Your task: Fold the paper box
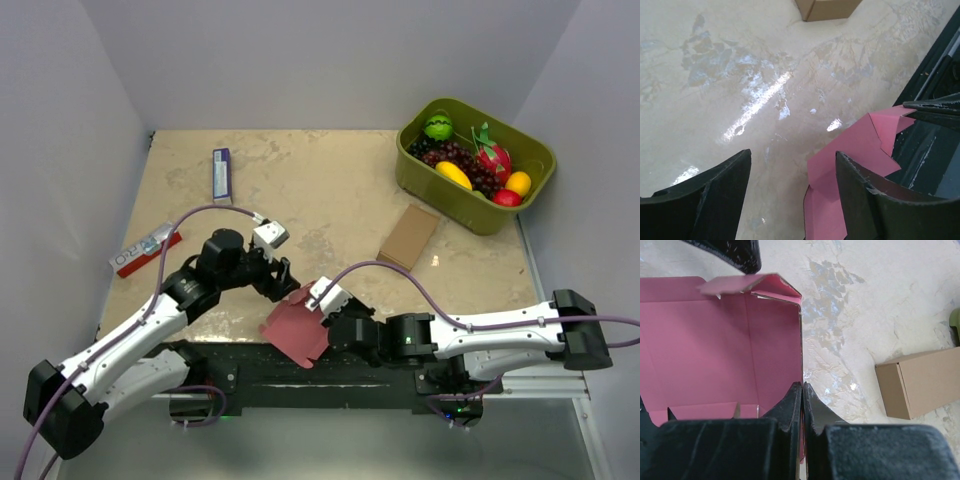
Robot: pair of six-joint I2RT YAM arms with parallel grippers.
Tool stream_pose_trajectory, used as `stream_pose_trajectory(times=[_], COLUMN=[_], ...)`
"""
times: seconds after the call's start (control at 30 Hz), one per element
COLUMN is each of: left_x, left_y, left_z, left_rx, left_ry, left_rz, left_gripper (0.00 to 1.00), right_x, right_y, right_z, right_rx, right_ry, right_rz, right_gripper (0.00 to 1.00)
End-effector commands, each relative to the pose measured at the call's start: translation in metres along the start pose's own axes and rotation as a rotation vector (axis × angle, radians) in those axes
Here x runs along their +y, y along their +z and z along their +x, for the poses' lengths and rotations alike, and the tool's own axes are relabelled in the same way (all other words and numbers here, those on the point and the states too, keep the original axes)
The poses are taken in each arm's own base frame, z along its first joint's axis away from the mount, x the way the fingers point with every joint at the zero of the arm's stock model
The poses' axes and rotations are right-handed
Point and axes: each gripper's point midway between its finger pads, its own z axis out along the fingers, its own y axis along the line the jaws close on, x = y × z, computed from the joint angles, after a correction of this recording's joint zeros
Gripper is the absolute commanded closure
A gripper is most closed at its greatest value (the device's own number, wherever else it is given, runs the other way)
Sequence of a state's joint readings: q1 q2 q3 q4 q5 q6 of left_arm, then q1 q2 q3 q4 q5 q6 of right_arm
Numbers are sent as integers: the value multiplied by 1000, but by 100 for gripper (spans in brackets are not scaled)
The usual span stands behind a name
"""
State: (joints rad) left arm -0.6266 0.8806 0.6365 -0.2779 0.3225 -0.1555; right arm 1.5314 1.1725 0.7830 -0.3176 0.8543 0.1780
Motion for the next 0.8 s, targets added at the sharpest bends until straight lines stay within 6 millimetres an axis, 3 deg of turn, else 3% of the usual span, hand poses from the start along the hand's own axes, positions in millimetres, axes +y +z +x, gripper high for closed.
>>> stream_pose_trajectory(times=[0.0,0.5,0.7,0.77], left_x=[-23,-25,-8,-8], left_y=[4,10,14,14], left_z=[3,17,20,22], left_rx=[0,58,72,78], left_ry=[24,42,-27,-50], left_rz=[162,200,89,79], left_gripper=[30,39,36,31], right_x=[1,8,11,13], right_y=[2,7,20,24], right_z=[-6,-2,4,4], right_rx=[-19,9,47,56], right_ry=[0,-36,-125,-162], right_rz=[14,10,67,78], right_gripper=[100,100,100,100])
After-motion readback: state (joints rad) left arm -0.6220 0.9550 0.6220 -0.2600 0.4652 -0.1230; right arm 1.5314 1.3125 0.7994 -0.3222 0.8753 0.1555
